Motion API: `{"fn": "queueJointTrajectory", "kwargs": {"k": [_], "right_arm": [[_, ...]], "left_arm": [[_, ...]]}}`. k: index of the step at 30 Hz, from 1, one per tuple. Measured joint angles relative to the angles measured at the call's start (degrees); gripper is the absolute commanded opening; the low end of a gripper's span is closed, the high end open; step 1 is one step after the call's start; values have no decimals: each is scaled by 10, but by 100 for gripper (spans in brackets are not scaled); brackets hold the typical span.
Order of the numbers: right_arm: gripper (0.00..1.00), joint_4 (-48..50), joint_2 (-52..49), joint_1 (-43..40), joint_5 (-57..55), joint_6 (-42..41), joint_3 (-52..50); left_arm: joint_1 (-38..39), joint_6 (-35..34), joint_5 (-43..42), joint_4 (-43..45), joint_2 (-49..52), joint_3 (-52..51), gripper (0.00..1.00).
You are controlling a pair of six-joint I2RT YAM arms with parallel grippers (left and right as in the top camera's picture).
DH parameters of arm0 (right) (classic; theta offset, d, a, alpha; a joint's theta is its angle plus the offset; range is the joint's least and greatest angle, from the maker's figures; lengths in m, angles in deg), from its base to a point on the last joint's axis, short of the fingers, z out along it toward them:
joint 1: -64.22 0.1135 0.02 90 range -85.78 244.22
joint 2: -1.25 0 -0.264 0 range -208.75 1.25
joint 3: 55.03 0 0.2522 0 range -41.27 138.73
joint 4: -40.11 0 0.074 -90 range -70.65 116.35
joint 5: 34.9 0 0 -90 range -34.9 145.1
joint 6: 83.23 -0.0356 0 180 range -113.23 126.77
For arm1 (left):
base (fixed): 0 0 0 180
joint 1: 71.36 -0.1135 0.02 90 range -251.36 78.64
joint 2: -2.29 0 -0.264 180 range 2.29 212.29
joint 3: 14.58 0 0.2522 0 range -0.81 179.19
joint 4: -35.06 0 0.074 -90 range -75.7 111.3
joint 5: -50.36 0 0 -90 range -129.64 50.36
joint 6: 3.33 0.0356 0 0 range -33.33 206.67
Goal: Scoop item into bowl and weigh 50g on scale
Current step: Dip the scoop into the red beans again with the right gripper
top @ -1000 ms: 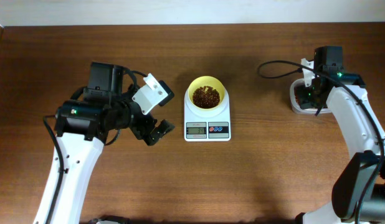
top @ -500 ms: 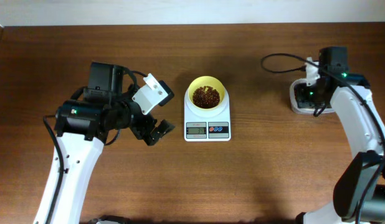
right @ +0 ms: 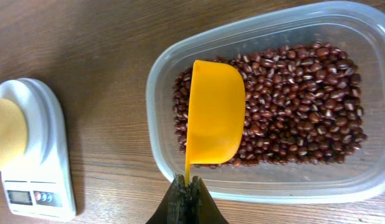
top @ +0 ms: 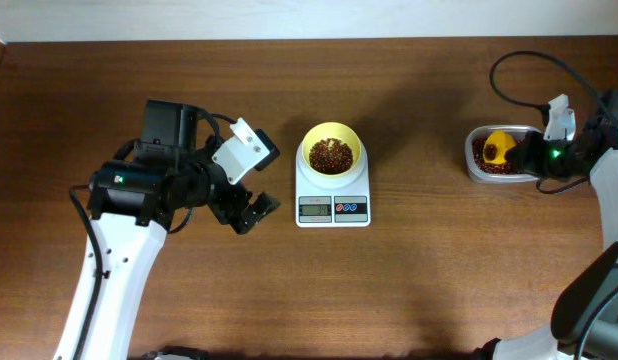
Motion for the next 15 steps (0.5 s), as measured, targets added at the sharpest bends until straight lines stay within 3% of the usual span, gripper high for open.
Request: {"fn": "queueJointTrajectory", "kwargs": {"k": [15], "right_arm": [[4, -28, 0, 0, 17, 11, 0]], "left_arm": [[0, 0, 0, 0, 0, 0, 99]]}}
